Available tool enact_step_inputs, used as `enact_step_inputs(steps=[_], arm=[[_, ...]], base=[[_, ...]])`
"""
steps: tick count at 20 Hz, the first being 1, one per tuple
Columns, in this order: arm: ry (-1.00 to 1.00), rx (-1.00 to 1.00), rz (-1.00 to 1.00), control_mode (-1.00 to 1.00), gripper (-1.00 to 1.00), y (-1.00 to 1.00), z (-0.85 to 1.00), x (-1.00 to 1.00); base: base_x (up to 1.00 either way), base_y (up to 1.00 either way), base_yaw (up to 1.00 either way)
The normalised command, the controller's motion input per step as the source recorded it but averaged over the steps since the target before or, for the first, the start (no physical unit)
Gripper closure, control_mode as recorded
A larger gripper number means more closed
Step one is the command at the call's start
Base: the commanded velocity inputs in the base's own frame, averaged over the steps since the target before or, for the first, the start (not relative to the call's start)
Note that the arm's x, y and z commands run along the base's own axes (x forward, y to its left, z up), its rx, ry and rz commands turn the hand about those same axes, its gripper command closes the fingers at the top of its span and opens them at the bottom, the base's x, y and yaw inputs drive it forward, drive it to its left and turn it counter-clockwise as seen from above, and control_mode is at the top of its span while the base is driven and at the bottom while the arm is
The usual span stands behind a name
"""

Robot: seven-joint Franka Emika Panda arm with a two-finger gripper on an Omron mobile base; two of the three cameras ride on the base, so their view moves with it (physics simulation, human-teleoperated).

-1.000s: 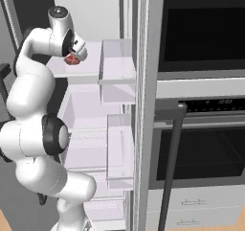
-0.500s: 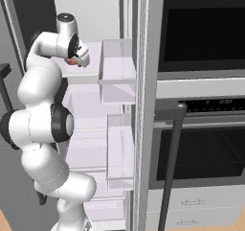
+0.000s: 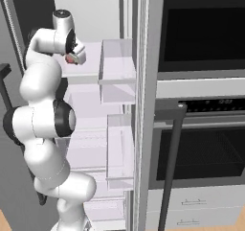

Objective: Place one potato and one steak in each tupperware on the nearby counter, to pack two identical lunches.

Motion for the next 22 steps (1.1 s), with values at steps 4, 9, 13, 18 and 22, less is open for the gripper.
enact_step_inputs(steps=[4,9,13,18,22], arm=[[0.00,0.00,0.00,-1.00,-1.00,0.09,-0.01,0.37],[0.00,-0.01,0.23,-1.00,-1.00,-0.24,-0.05,0.14],[-0.02,-0.06,0.15,-1.00,-1.00,-0.02,0.00,-0.10],[-0.25,-0.03,0.15,-1.00,-1.00,-0.14,0.00,-0.34],[-0.23,-0.09,0.20,-1.00,-1.00,0.02,0.00,-0.37]], base=[[0.00,0.00,0.00],[0.00,0.00,0.00],[0.00,0.00,0.00],[0.00,0.00,0.00],[0.00,0.00,0.00]])
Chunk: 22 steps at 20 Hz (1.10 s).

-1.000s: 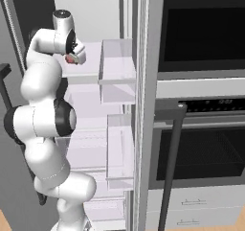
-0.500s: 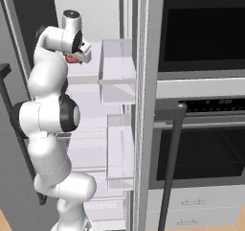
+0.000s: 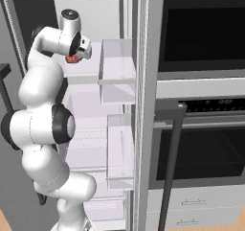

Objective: Place one potato and one steak in each tupperware on the nearby counter, to pack two identical lunches.

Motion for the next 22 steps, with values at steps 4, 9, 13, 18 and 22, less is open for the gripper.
enact_step_inputs(steps=[4,9,13,18,22], arm=[[0.00,-0.18,0.09,-1.00,-1.00,0.05,-0.15,-0.13],[0.00,-0.07,0.05,-1.00,-1.00,-0.05,-0.06,-0.10],[0.00,0.00,0.00,-1.00,-1.00,0.00,0.00,0.02],[0.00,0.00,0.00,-1.00,-1.00,0.00,0.00,0.11],[0.00,0.00,0.00,-1.00,-1.00,0.00,0.00,0.22]], base=[[0.00,0.00,0.00],[0.00,0.00,0.00],[0.00,0.00,0.00],[0.00,0.00,0.00],[0.00,0.00,0.00]])
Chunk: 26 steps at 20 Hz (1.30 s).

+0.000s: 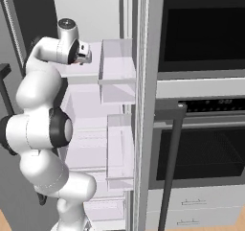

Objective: Place one potato and one steak in each tupperware on the nearby counter, to pack two identical lunches.

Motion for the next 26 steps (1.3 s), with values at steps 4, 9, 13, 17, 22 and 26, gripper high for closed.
enact_step_inputs(steps=[4,9,13,17,22,26], arm=[[0.03,0.00,0.00,-1.00,-1.00,0.00,0.00,0.36],[0.06,-0.04,0.00,-1.00,-1.00,0.03,-0.04,0.01],[0.05,-0.07,0.00,-1.00,1.00,0.16,-0.15,0.03],[0.04,-0.08,0.00,-1.00,1.00,0.30,-0.16,0.10],[0.00,0.00,0.00,-1.00,1.00,0.00,0.00,0.00],[0.00,0.00,0.00,-1.00,1.00,-0.06,0.00,-0.29]], base=[[0.00,0.00,0.00],[0.00,0.00,0.00],[0.00,0.00,0.00],[0.00,0.00,0.00],[0.00,0.00,0.00],[0.00,0.00,0.00]])
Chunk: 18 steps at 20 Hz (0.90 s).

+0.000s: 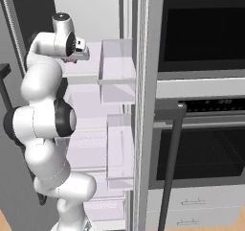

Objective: Place one potato and one steak in each tupperware on the nearby counter, to pack two identical lunches.

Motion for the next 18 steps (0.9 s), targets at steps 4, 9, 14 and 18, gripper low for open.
enact_step_inputs(steps=[4,9,14,18], arm=[[-0.23,0.05,0.00,-1.00,1.00,-0.31,-0.02,-1.00],[-0.46,0.10,0.00,-1.00,1.00,-0.44,0.00,-1.00],[-0.49,0.09,0.00,-1.00,1.00,-0.51,0.00,-1.00],[-0.34,0.01,0.00,-1.00,1.00,-0.32,-0.04,-1.00]], base=[[0.00,0.00,0.00],[0.00,0.00,0.00],[0.00,0.00,0.00],[0.00,0.00,0.00]])
